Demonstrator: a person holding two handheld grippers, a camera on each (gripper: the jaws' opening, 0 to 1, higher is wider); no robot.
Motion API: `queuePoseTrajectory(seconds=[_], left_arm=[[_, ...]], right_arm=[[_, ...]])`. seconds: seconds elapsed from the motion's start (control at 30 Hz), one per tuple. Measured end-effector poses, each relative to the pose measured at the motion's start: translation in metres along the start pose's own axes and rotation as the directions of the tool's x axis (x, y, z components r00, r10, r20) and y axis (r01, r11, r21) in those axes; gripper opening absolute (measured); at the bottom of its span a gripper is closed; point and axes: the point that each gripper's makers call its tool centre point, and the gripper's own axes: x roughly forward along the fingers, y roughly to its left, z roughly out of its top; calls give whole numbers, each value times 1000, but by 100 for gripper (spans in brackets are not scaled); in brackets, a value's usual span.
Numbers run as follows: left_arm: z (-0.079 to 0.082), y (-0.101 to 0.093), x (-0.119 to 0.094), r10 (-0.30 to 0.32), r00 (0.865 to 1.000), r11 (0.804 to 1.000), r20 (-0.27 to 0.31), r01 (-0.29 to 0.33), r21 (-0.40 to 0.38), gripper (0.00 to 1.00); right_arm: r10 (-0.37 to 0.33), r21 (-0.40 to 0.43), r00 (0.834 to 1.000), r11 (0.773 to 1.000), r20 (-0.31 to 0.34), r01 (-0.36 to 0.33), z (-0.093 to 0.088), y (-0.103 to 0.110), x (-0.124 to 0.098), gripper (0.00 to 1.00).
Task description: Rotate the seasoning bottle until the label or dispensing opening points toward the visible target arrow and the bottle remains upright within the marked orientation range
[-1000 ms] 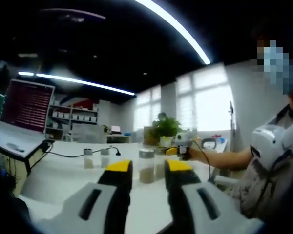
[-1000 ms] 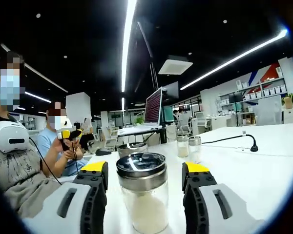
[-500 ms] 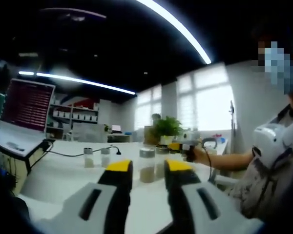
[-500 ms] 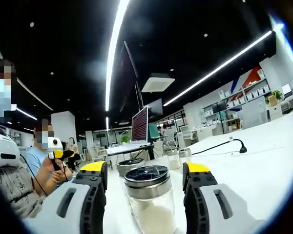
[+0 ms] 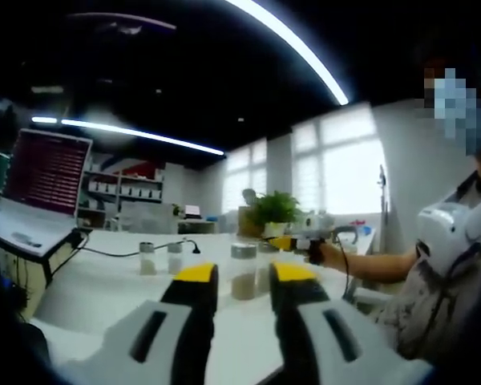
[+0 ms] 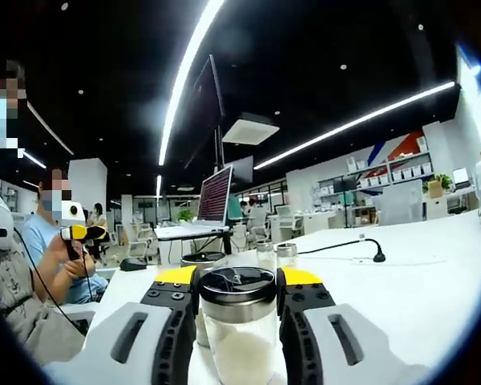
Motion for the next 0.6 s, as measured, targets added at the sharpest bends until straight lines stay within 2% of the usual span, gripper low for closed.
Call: queuePoseTrajectory(seconds=[0.2, 0.6], left_arm=[[0, 0, 0, 1, 1000, 1000, 1, -1, 1, 27], [1, 0, -1, -3, 1000, 1000, 4, 3, 2, 27]], right_arm=[[32, 0, 999, 999, -7, -32, 1, -9, -1, 37], [112, 12, 993, 994, -33, -112, 1, -13, -1, 37]])
